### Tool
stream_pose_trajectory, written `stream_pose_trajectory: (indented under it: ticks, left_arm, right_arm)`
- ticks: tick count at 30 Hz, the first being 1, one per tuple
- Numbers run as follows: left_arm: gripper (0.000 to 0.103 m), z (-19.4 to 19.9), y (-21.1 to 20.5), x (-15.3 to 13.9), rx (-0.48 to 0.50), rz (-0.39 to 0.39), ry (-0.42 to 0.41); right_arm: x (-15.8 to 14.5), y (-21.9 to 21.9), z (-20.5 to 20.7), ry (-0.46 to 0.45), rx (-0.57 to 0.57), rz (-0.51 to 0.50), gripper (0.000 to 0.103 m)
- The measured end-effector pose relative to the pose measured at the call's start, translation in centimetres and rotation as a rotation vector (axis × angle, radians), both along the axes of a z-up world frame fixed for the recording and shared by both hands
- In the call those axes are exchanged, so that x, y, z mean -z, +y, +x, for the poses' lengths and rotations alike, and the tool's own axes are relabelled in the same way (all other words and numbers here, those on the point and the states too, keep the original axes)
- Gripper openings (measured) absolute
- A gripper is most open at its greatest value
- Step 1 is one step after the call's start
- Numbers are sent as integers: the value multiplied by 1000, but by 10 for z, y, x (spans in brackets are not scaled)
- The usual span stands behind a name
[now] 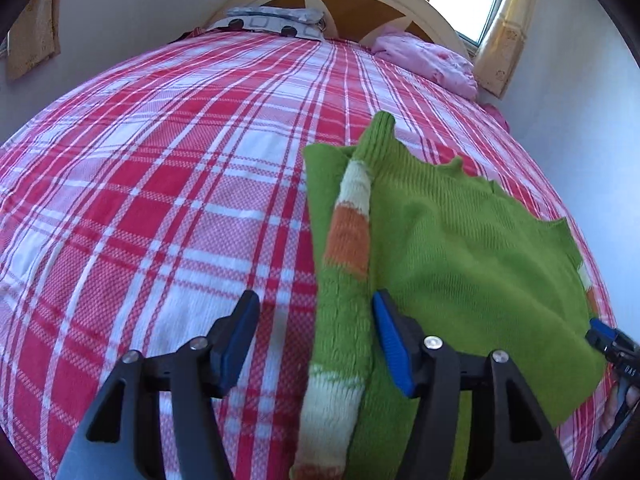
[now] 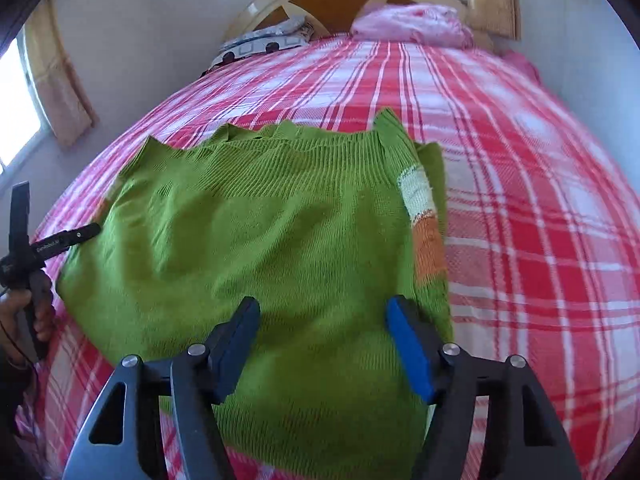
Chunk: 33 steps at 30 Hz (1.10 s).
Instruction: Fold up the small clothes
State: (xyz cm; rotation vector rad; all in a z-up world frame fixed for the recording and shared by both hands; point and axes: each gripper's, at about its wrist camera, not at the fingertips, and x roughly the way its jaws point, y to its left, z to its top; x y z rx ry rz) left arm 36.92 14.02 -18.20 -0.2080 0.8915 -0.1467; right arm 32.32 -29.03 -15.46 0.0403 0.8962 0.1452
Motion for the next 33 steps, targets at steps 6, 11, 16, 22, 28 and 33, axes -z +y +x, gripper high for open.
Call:
stream_pose_trajectory:
  ticks: [6, 11, 16, 22, 28, 33]
  left_arm:
    - [75, -19, 12, 3, -20, -45, -20]
    - [75, -18, 12, 4, -23, -59, -31]
    - [76, -19, 10, 5, -17, -60, -38]
    - [77, -21, 12, 6, -14, -79, -46]
    - [78, -23, 16, 7, -14, -96, -43]
    - [80, -31, 16, 7, -14, -92, -40]
  right_arm:
    - [-28, 51, -10, -42, -105, 44, 68]
    - [5, 101, 32, 93, -170, 101, 68]
    - [14, 100, 90, 143, -59, 163, 68]
    - [22, 112, 157, 111, -23, 29, 68]
    - [-3, 104, 136, 45, 5, 55, 68]
    - [-24, 75, 50, -29, 6, -43, 68]
